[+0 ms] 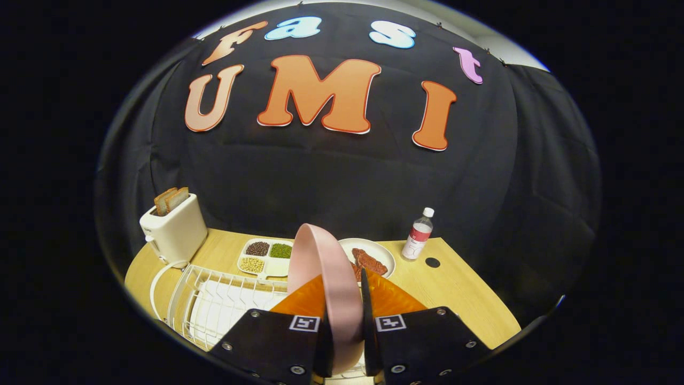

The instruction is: Take the plate from the dish rack, then take the spoon from the basket and place it into the plate.

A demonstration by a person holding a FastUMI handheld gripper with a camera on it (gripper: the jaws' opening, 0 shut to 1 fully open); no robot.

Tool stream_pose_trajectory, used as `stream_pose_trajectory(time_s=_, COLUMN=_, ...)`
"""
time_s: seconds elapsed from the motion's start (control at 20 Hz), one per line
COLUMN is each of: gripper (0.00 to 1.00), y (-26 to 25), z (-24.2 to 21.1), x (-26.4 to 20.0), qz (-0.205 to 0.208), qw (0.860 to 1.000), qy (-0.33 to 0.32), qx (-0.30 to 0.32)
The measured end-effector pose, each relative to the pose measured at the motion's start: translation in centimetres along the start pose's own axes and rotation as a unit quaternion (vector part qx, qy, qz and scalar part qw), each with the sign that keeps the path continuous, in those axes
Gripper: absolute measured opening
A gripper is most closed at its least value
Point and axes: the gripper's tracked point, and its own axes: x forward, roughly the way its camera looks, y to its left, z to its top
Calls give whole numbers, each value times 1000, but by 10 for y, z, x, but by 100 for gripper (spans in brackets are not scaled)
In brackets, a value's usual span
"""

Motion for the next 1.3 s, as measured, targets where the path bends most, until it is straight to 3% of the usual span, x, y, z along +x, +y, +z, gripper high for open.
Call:
stream_pose_trajectory(time_s=0.55, gripper=23, y=-15, z=-14, x=-100, qz=63, qw=990, qy=20, qx=125)
stream_pose_trajectory(time_s=0.95, gripper=23, y=-15, z=-97, x=-165, qz=68, qw=978, qy=72, qx=184)
stream_pose_trajectory(time_s=1.3, gripper=23, y=-19, z=-174, x=-200, qz=42, qw=968, qy=119, qx=215)
